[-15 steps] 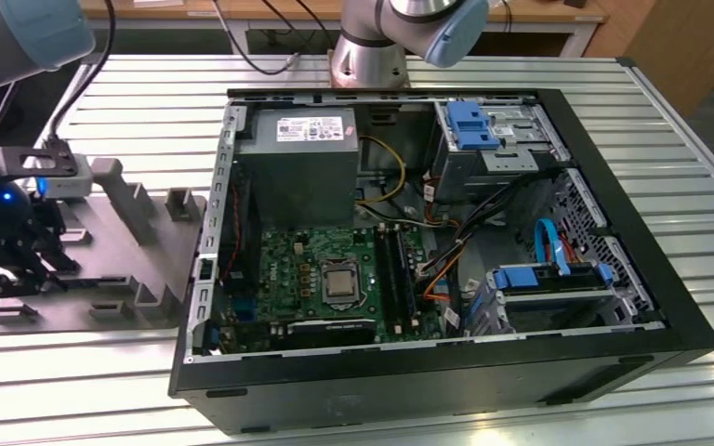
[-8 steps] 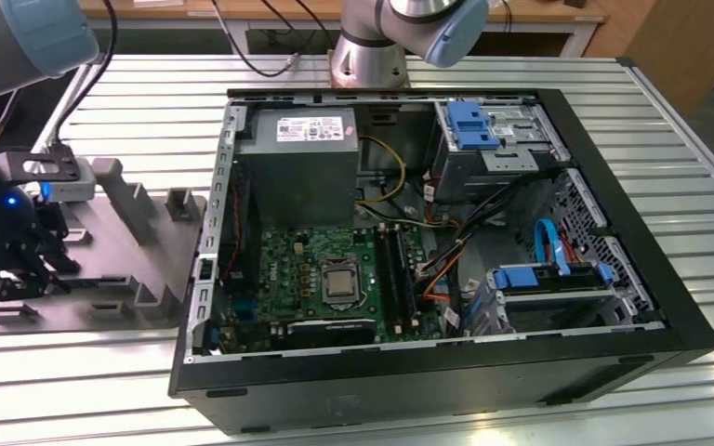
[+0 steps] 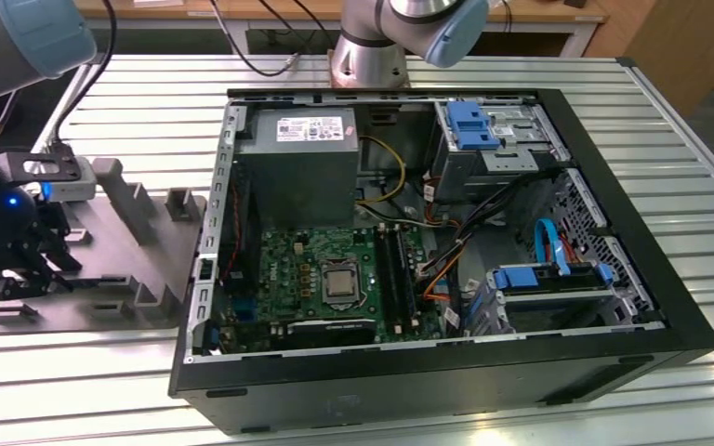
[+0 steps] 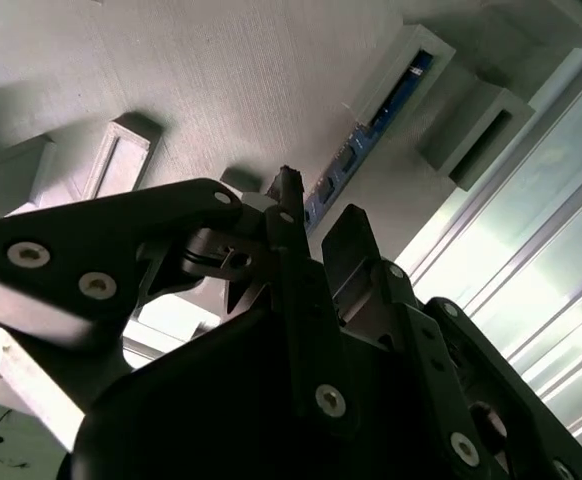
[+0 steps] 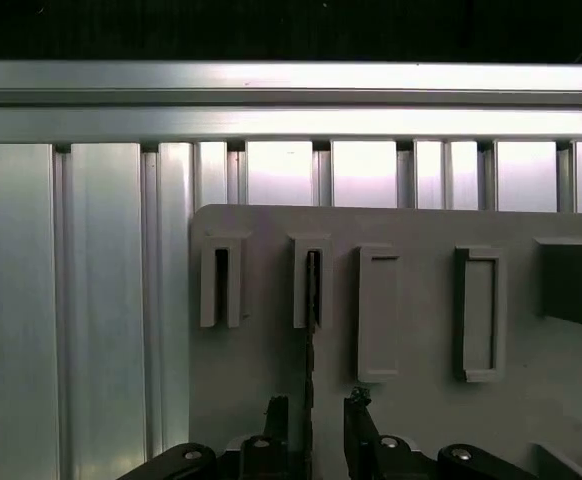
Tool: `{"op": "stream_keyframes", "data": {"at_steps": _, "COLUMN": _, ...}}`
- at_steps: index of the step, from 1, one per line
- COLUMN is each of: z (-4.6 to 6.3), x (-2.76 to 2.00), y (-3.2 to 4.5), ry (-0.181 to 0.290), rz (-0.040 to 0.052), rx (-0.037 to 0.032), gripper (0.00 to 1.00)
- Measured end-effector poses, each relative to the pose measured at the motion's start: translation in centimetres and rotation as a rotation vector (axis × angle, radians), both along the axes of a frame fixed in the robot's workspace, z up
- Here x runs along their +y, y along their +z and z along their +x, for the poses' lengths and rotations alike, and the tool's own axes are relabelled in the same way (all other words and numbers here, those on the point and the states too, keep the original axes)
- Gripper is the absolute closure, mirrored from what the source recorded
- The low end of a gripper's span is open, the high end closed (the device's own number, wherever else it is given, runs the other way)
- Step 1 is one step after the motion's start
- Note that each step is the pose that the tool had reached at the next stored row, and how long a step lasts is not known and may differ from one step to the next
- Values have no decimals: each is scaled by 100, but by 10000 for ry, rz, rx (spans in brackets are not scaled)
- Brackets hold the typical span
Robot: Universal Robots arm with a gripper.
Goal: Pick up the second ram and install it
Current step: 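Pick up the second ram and move it above second insertion slot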
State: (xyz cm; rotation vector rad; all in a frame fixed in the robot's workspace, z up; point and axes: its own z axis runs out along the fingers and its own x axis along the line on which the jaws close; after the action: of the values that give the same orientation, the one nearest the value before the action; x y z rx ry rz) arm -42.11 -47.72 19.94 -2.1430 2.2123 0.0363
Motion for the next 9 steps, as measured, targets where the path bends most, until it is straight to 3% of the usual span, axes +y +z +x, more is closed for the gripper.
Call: {"op": "stream_keyframes", "data": {"at_steps": 9, "z": -53, "x": 2, "y": -3, "ry": 2, "rz": 0, "rx": -15, "gripper": 64}}
